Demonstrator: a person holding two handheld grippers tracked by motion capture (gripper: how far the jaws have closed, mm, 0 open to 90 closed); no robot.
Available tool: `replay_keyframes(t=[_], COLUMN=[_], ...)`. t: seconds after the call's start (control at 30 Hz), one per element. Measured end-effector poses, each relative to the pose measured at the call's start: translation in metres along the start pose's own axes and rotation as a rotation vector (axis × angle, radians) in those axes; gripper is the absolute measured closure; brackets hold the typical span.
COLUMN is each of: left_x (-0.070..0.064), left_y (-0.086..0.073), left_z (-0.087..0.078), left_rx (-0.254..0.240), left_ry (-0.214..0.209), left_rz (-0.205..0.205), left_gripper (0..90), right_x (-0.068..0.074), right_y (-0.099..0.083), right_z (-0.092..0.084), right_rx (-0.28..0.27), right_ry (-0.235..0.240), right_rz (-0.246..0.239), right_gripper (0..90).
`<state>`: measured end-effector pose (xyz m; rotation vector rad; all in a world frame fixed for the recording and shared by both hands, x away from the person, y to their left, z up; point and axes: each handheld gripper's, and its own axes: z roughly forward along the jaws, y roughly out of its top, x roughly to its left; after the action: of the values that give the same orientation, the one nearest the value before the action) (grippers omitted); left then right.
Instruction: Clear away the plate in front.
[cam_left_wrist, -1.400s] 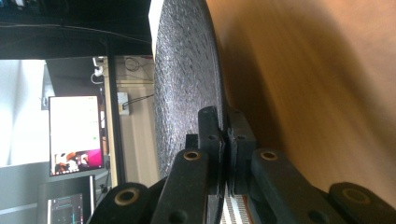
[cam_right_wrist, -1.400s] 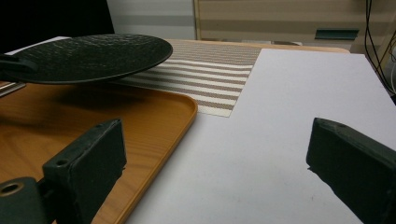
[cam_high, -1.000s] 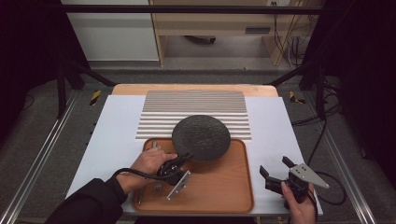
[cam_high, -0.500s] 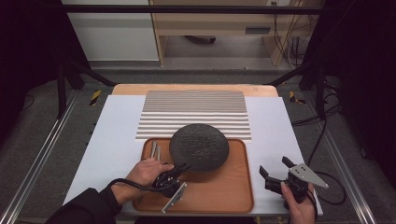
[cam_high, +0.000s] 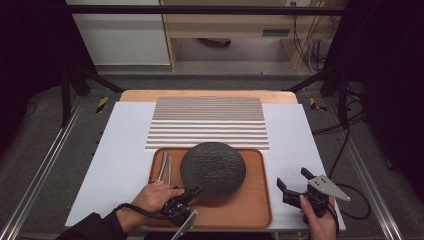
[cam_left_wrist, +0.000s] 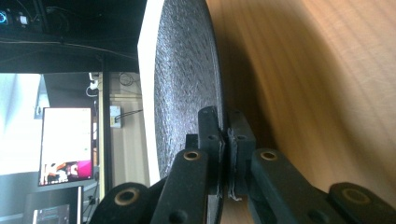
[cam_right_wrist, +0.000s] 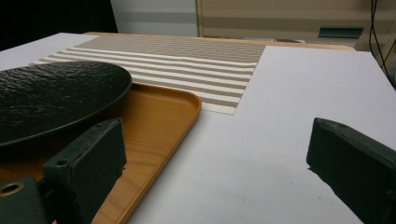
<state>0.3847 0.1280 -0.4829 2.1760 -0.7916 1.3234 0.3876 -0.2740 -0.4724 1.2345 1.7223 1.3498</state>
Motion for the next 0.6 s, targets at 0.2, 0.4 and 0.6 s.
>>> replay_keyframes(t=[0.2, 0.4, 0.6], left_x=[-0.003, -0.008, -0.008], left_y=[-0.002, -0.002, 0.002], left_z=[-0.004, -0.009, -0.012], left_rx=[0.011, 0.024, 0.025], left_ry=[0.002, -0.003, 0.004], left_rz=[-0.016, -0.017, -0.02], left_gripper=[86.7, 86.8, 86.8], right_x=[0.0, 0.0, 0.0], right_y=[0.0, 0.0, 0.001], right_z=[0.0, 0.0, -0.001], right_rx=[0.001, -0.001, -0.005], right_ry=[0.002, 0.002, 0.003], right_rz=[-0.003, -0.001, 0.0], right_gripper=[4.9, 4.9, 4.9])
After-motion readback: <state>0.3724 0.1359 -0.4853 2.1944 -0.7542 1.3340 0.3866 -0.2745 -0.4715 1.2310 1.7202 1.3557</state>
